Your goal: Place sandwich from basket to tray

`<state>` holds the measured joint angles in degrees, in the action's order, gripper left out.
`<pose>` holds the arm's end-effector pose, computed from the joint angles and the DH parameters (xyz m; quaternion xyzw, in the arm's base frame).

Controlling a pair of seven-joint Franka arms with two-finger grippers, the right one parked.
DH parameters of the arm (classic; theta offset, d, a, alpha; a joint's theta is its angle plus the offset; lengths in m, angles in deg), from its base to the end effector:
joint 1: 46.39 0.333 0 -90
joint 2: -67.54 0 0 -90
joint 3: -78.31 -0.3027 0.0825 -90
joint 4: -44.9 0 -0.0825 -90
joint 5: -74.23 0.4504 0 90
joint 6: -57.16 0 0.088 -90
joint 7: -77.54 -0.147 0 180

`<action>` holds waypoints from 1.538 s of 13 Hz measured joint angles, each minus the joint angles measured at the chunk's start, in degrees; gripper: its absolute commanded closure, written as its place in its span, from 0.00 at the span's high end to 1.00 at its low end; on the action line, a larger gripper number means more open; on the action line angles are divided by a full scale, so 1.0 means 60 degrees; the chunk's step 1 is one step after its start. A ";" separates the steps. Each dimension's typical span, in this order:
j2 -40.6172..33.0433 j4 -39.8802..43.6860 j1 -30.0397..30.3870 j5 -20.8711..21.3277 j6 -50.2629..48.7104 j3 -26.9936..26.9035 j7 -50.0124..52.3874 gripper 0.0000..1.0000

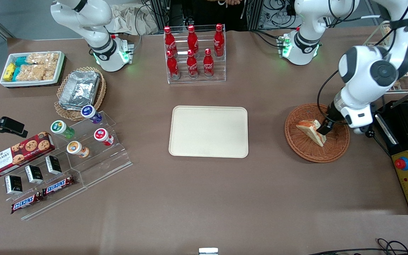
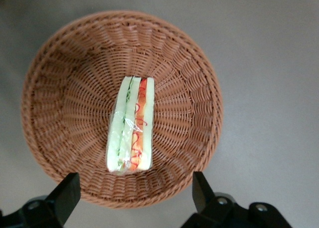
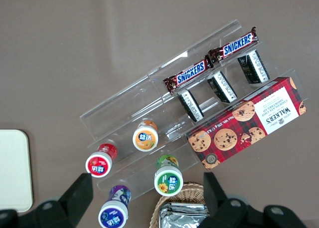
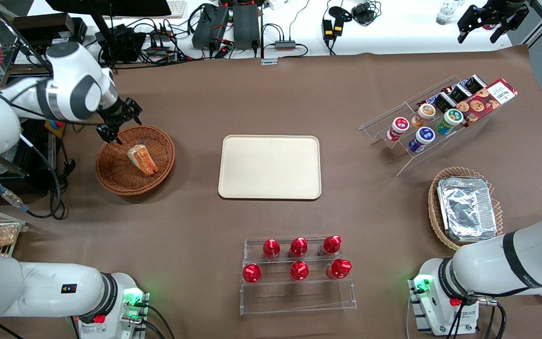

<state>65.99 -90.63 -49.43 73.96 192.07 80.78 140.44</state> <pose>0.5435 -0.0525 0.2389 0.8764 0.4816 0.0061 0.0055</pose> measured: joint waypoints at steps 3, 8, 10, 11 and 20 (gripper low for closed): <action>0.0272 -0.0886 0.0024 -0.0005 0.1102 -0.0005 0.0048 1.00; 0.0275 -0.1573 0.0041 -0.0007 0.1766 -0.0028 0.0054 1.00; 0.0344 -0.1734 0.0041 -0.0008 0.2135 -0.0029 0.0057 1.00; 0.0452 -0.1778 0.0041 -0.0008 0.2384 -0.0029 0.0058 1.00; 0.1233 -0.1747 0.0045 -0.0009 0.3434 -0.0033 0.0064 0.00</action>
<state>73.39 -101.11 -49.16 73.91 212.67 80.58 140.83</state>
